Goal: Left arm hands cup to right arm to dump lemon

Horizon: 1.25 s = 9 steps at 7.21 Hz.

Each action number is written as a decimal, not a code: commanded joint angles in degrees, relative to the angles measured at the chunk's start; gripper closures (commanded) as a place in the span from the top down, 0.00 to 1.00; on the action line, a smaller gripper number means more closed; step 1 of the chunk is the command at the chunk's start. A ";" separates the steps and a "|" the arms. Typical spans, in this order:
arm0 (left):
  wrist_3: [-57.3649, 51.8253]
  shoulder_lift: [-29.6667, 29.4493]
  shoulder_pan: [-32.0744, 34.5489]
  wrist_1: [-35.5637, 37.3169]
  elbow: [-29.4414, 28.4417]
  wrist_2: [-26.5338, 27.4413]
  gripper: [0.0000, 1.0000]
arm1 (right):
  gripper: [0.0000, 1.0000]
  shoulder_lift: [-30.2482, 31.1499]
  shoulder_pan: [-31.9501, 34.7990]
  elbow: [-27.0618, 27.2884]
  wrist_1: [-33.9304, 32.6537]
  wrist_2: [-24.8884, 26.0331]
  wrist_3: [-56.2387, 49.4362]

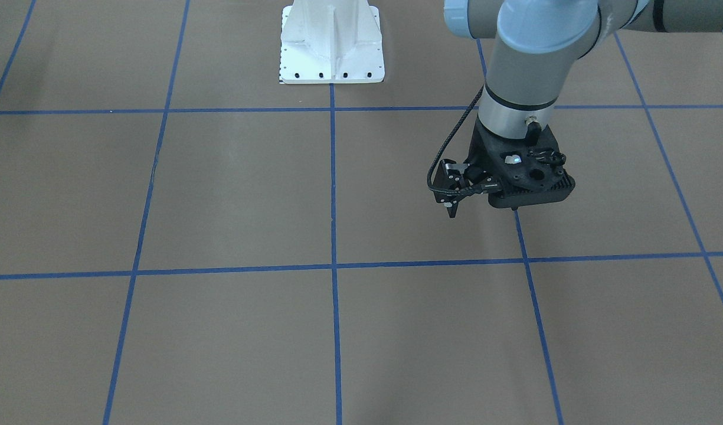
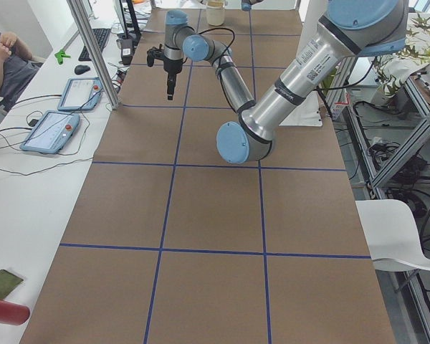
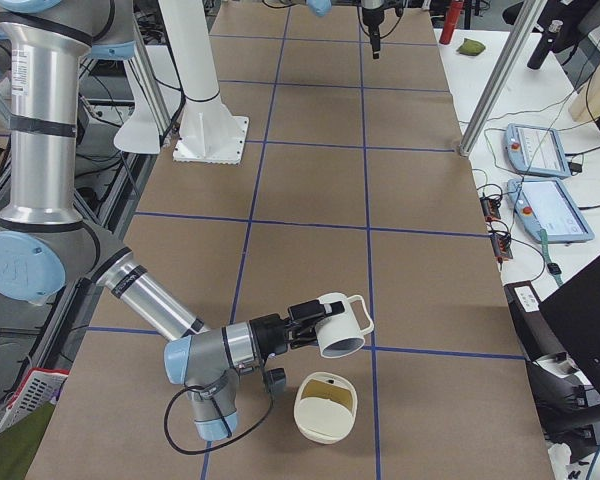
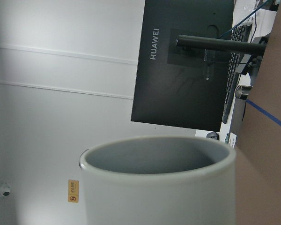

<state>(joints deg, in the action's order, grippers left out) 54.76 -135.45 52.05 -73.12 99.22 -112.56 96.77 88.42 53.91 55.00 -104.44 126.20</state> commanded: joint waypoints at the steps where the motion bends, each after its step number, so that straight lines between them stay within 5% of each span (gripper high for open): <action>1: 0.00 0.01 -0.02 0.00 -0.07 -0.02 1.00 | 0.01 0.61 -0.01 -0.20 -1.64 -2.25 -13.02; 6: 0.00 0.19 -0.19 0.00 0.01 0.15 1.00 | 0.00 1.93 0.08 1.63 -9.63 -4.55 -37.73; 9: 0.17 0.27 -0.80 -0.09 -0.07 0.24 1.00 | 0.00 1.41 0.17 15.66 -26.38 -10.06 -40.85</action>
<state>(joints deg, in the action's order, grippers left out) 54.79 -135.20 51.65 -73.18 99.25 -112.39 98.64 88.54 63.58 36.07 -111.89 86.45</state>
